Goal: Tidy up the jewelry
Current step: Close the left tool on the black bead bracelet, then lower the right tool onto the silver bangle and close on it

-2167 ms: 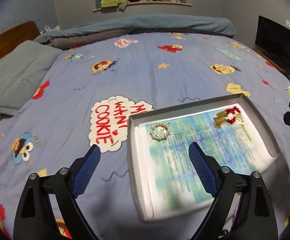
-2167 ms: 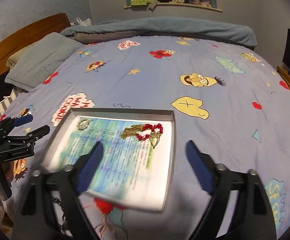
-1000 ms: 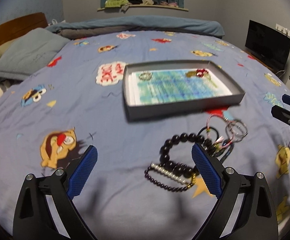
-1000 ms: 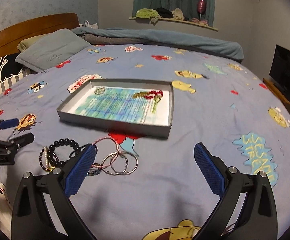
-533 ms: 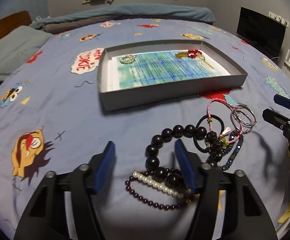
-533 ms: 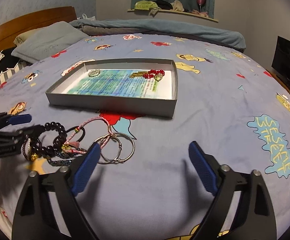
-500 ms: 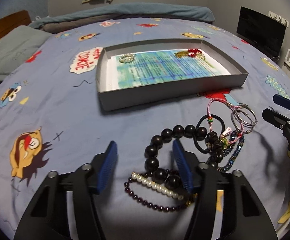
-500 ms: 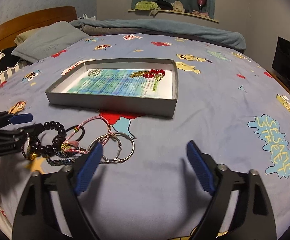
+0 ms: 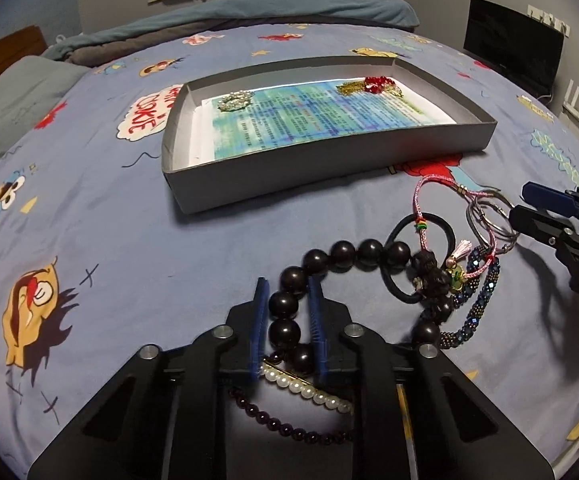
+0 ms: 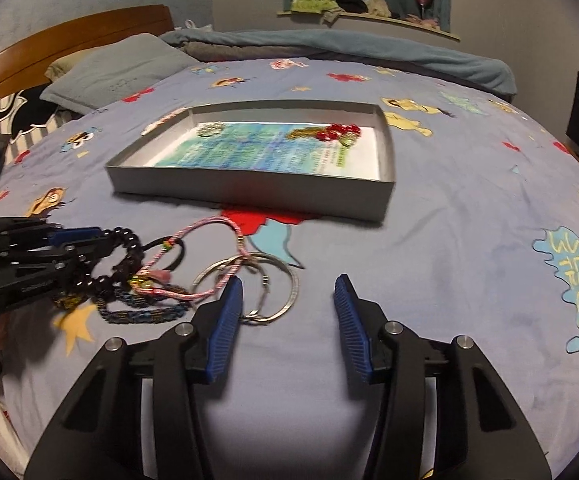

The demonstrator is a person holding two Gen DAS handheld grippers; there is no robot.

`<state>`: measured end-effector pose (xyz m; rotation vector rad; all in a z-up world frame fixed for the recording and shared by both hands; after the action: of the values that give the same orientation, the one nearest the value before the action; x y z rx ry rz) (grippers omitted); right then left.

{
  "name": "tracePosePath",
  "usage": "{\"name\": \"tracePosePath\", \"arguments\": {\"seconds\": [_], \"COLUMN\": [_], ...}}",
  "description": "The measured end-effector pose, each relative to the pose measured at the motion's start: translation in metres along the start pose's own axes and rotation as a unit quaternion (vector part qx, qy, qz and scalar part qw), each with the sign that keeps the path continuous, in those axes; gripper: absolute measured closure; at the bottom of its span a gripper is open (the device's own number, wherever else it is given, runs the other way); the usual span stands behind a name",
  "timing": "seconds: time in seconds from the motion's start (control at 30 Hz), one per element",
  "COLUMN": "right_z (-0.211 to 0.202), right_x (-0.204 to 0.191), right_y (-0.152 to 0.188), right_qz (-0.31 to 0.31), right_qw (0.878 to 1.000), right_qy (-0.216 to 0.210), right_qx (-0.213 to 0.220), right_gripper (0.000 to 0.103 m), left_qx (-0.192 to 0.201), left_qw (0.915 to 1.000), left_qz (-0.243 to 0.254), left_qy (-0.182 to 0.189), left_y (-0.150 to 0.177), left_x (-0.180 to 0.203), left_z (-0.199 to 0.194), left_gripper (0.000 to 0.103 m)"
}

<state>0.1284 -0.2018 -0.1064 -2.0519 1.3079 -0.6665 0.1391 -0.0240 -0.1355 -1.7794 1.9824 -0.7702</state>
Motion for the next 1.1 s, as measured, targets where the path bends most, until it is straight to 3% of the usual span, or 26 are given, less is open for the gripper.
{"name": "tracePosePath", "arguments": {"seconds": [0.4,0.53,0.93,0.97,1.0,1.03,1.1], "right_z": [0.009,0.007,-0.01,-0.011,-0.011,-0.011,-0.01], "right_x": [-0.02,-0.022,-0.006,-0.005,-0.005,-0.005,-0.004], "right_y": [0.0,0.0,-0.012,-0.012,-0.013,-0.013,-0.012], "right_qz": [-0.034,-0.043,-0.018,-0.017,-0.017,-0.018,-0.02], "right_qw": [0.999,0.999,0.999,0.999,0.999,0.999,0.999], "right_qy": [-0.016,-0.015,0.001,0.001,0.001,0.001,0.005], "right_qx": [-0.007,-0.003,0.035,0.036,0.037,0.037,0.034], "right_gripper": [0.052,0.056,0.061,0.064,0.085,0.092,0.094], "left_qx": [0.004,0.01,0.072,0.077,0.079,0.083,0.084], "left_qw": [1.0,0.9999,0.997,0.9966,0.9965,0.9961,0.996], "left_qz": [0.005,0.008,-0.018,-0.015,-0.014,-0.014,-0.012], "left_qy": [-0.006,-0.006,0.023,0.023,0.024,0.026,0.028], "left_y": [0.001,0.0,-0.02,-0.021,-0.022,-0.023,-0.024], "left_x": [0.002,0.002,-0.006,-0.005,-0.005,-0.004,-0.003], "left_z": [0.0,-0.002,-0.039,-0.043,-0.044,-0.046,-0.048], "left_gripper": [0.083,0.085,0.088,0.088,0.088,0.088,0.088]}}
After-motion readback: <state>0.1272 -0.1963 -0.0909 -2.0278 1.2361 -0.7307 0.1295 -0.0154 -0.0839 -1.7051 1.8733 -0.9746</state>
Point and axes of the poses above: each gripper's, at about its wrist camera, not at the fingertips, and z roughly the way its jaws point, x to its right, y to its underside, the point moved 9 cm from there along z, roughly the way its jaws point, and after that the axes turned 10 degrees about -z, right-handed, at the moved point
